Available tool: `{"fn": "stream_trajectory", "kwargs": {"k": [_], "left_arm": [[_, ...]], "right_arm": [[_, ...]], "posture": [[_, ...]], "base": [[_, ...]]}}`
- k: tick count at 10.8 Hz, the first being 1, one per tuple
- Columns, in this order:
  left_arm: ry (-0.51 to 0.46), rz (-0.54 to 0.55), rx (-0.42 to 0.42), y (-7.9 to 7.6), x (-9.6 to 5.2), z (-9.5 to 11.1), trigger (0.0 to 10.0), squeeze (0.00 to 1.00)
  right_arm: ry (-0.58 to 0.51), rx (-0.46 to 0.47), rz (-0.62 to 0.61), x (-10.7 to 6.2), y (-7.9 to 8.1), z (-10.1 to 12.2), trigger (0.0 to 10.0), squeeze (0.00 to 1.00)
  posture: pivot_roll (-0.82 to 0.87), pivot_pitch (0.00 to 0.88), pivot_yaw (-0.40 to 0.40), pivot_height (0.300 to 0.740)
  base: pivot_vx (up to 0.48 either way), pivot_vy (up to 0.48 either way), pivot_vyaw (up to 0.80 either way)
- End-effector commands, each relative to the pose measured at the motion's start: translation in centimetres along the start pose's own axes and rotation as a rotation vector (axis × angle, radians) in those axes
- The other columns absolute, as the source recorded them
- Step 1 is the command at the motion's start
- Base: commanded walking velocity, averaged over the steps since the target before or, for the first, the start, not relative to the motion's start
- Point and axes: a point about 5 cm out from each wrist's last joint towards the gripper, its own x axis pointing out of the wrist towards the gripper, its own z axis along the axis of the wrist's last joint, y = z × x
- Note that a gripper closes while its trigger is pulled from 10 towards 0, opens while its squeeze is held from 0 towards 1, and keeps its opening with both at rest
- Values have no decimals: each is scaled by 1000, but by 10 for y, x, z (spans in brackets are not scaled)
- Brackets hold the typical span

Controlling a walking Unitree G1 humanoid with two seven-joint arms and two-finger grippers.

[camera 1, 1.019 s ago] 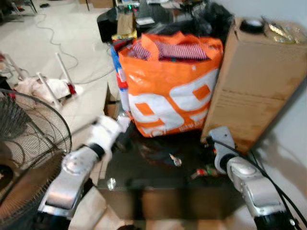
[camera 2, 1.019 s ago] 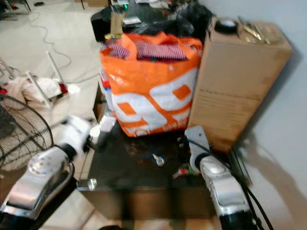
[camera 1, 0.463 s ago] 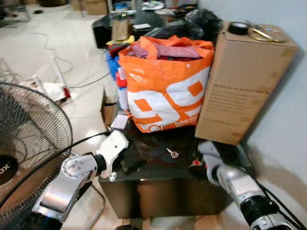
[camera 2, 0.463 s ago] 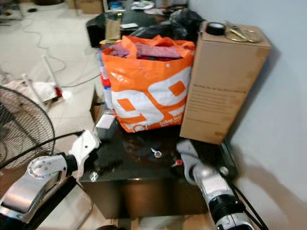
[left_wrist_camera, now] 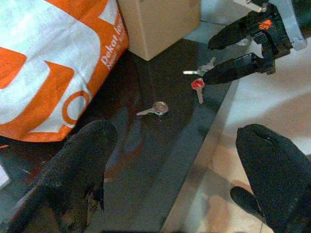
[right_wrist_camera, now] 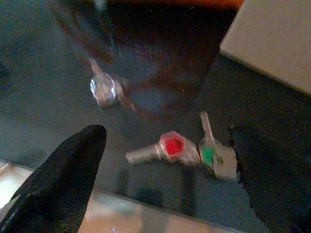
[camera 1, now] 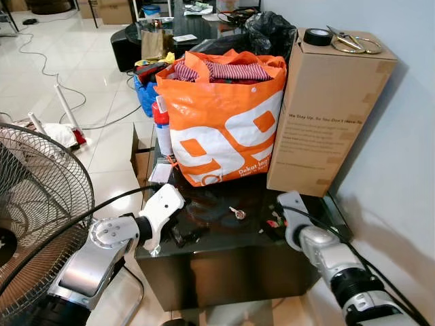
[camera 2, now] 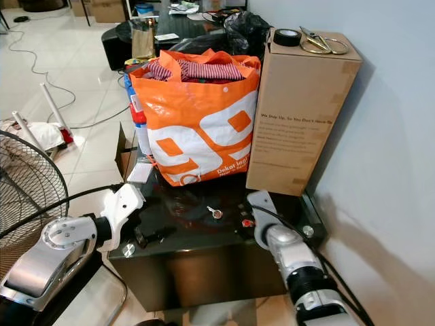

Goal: Hang keys on a hook

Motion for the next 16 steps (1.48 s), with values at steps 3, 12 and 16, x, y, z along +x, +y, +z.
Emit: {"fn": "stream_trajectory", "kwargs": {"k": [3, 12, 16], "left_arm": [[-205, 393, -89, 28, -7, 20, 10000, 0], [-287, 666, -141, 33, -14, 23, 10000, 0], [-283, 686, -137, 35, -18, 22, 10000, 0]], "right_arm": [[-287, 113, 29, -24, -5, 36, 10000, 0], [-461, 214, -240, -80, -9, 55, 10000, 0], [-448, 201, -238, -77, -7, 59, 10000, 0]], "posture": [[-29, 0, 41, 740], [-39, 0, 56, 740], [-17, 0, 35, 740]], "base": [[0, 0, 0], [72, 0, 0], [349, 0, 0]]}}
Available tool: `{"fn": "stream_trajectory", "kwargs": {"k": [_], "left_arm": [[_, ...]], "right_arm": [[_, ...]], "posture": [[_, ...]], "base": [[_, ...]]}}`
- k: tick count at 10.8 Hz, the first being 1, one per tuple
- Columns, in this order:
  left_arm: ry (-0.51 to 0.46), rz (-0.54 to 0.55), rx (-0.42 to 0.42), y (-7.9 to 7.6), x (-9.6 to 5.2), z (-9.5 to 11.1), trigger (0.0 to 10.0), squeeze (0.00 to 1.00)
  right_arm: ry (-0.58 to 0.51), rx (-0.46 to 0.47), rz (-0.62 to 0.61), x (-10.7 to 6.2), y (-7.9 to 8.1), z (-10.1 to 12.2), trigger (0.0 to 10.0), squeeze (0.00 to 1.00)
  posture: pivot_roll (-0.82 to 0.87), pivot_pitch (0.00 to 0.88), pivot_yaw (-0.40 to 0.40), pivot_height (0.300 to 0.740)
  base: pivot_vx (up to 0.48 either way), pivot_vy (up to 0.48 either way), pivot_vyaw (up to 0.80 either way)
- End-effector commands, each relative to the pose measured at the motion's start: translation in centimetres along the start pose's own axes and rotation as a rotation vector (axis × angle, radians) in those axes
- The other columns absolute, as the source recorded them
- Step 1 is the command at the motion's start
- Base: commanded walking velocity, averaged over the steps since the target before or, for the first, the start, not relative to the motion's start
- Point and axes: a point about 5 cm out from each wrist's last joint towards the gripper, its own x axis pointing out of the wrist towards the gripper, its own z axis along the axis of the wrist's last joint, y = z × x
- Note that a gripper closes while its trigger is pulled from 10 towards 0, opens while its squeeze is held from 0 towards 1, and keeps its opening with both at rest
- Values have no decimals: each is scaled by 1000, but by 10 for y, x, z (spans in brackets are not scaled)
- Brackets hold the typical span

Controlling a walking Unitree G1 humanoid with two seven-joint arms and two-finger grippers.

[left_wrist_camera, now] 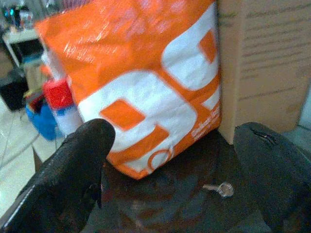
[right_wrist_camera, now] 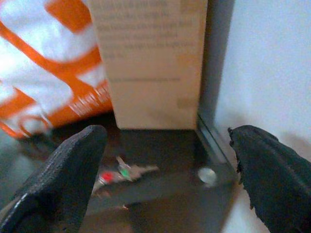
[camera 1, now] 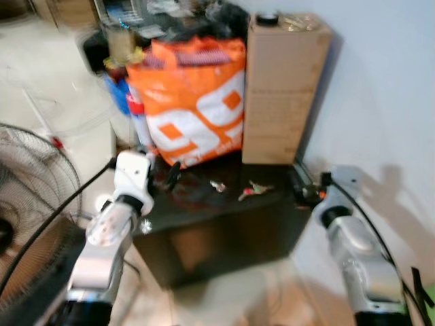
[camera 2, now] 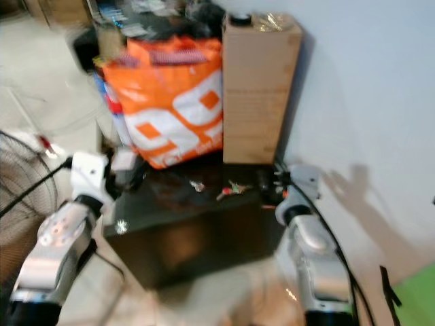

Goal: Hang keys on a hook

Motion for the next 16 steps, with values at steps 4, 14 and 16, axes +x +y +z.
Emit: {"fn": "stream_trajectory", "kwargs": {"k": [4, 14, 16], "left_arm": [[3, 27, 17, 7, -2, 1, 10000, 0], [102, -242, 110, -11, -5, -13, 10000, 0], [182, -387, 135, -19, -6, -22, 10000, 0]], "right_arm": [[-4, -15, 30, 3, 7, 5, 10000, 0], [300, -236, 157, 16, 4, -38, 10000, 0], [445, -248, 190, 24, 8, -68, 10000, 1000]], "posture": [[-14, 0, 32, 740], [-15, 0, 30, 740], [-6, 0, 19, 740]], "base": [[367, 0, 0], [248, 0, 80], [0, 0, 0]]}}
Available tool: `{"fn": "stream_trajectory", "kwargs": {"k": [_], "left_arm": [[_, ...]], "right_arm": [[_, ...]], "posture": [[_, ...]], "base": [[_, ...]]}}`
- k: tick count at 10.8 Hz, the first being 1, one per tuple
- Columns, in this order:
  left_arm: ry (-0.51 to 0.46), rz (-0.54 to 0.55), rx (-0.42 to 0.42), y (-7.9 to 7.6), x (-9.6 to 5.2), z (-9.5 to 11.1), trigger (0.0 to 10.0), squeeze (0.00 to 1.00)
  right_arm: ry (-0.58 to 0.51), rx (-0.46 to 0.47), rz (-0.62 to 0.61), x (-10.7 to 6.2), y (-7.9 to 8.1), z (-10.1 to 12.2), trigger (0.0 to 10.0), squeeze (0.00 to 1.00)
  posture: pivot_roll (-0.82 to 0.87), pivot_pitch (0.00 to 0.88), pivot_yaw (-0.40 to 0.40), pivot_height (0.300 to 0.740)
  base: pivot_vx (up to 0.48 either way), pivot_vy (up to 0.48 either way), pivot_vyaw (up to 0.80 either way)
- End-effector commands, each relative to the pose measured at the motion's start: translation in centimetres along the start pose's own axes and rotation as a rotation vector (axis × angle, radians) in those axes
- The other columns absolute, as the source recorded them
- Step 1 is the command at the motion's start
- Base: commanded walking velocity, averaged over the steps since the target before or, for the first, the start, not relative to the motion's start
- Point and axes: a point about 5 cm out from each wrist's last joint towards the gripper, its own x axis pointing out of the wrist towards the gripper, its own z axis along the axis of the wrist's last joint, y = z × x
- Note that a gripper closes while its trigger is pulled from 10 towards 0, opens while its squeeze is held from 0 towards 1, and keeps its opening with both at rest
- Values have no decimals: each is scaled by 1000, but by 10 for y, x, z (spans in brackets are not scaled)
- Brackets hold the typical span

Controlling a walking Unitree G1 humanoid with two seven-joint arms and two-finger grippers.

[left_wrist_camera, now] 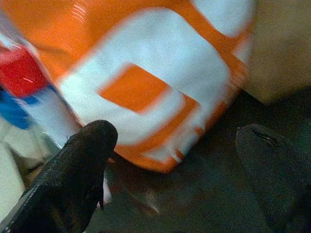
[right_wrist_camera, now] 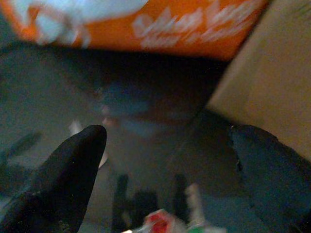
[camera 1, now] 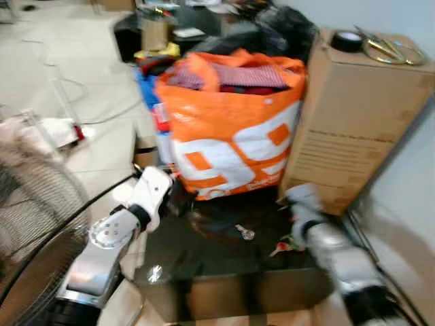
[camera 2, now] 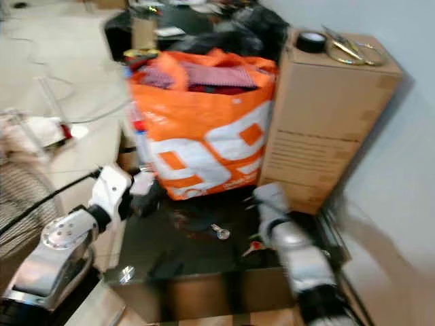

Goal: Hang keys on a hook

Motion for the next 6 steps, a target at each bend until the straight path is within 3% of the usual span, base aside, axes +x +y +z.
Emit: {"fn": "stream_trajectory", "kwargs": {"k": [1, 3, 5, 6], "left_arm": [[35, -92, -5, -7, 0, -3, 10000, 0], [132, -282, -15, -15, -7, -13, 10000, 0], [193, -374, -68, -20, -13, -18, 10000, 0], [205, -409, -89, -23, -15, -19, 10000, 0]], "right_arm": [[30, -22, -21, 2, -7, -5, 10000, 1000], [66, -52, -12, 4, -10, -6, 10000, 1000], [130, -72, -8, 6, -14, -13, 10000, 1000], [176, -60, -7, 5, -17, -21, 10000, 855]], "posture": [[-2, 0, 14, 740], [11, 0, -6, 740], [3, 0, -9, 740], [1, 0, -9, 740]], "base": [[0, 0, 0], [0, 0, 0], [0, 0, 0], [0, 0, 0]]}}
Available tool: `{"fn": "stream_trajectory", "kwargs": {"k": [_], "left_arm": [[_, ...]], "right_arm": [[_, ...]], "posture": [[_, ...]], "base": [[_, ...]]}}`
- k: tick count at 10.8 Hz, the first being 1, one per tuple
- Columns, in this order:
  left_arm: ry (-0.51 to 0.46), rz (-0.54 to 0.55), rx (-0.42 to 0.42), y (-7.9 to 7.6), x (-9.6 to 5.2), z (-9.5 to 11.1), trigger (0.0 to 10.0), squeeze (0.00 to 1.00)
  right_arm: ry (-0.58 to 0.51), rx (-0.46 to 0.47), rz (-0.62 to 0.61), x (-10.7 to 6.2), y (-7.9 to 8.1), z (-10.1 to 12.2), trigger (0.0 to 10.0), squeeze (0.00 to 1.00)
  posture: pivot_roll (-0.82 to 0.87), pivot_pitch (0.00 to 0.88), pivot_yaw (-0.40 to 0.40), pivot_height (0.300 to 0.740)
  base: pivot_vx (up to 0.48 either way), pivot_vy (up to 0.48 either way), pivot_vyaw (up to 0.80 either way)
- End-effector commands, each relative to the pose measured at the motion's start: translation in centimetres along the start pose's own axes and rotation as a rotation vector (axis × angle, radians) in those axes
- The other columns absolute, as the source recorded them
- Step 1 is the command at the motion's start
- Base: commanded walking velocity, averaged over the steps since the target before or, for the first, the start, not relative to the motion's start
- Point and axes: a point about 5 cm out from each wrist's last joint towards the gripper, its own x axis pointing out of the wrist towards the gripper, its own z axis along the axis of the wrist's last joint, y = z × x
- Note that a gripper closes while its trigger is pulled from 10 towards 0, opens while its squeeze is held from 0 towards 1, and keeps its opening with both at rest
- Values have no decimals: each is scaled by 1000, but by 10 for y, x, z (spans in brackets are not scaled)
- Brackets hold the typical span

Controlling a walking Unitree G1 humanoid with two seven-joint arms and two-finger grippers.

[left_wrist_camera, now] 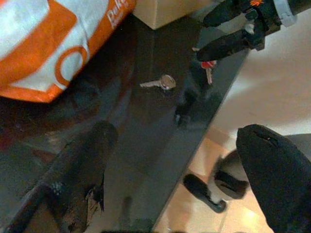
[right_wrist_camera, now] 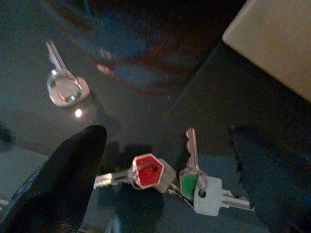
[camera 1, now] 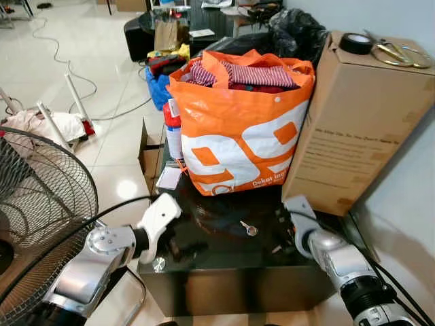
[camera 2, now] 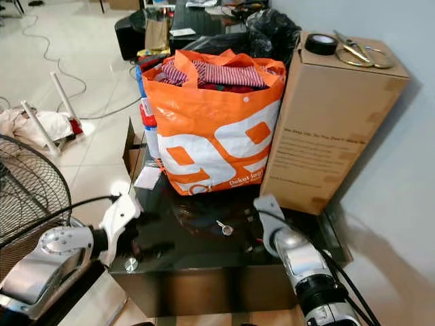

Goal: Hang keys on a hook

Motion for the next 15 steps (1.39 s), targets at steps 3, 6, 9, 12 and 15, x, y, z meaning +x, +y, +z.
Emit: {"fn": "stream_trajectory", "kwargs": {"k": [3, 6, 9, 12, 15], "left_arm": [[-2, -22, 17, -1, -2, 7, 10000, 0], [0, -20, 18, -2, -3, 8, 10000, 0], [-1, -25, 22, -3, -1, 10, 10000, 0], [3, -38, 29, -3, -1, 11, 10000, 0], [5, -39, 30, -4, 0, 10, 10000, 0]], "right_arm": [[69, -16, -5, -1, -8, -12, 10000, 0], [73, 17, 12, -4, -16, -14, 2588, 0], [88, 27, -13, -6, -27, -20, 353, 0], [109, 27, -5, 1, -18, -24, 0, 0], [116, 34, -33, 4, -22, -28, 0, 0]], "posture": [[-1, 0, -15, 740], [4, 0, -19, 740], [-7, 0, -11, 740], [-10, 0, -3, 740], [-11, 0, -8, 740]], "base": [[0, 0, 0], [0, 0, 0], [0, 0, 0], [0, 0, 0], [0, 0, 0]]}}
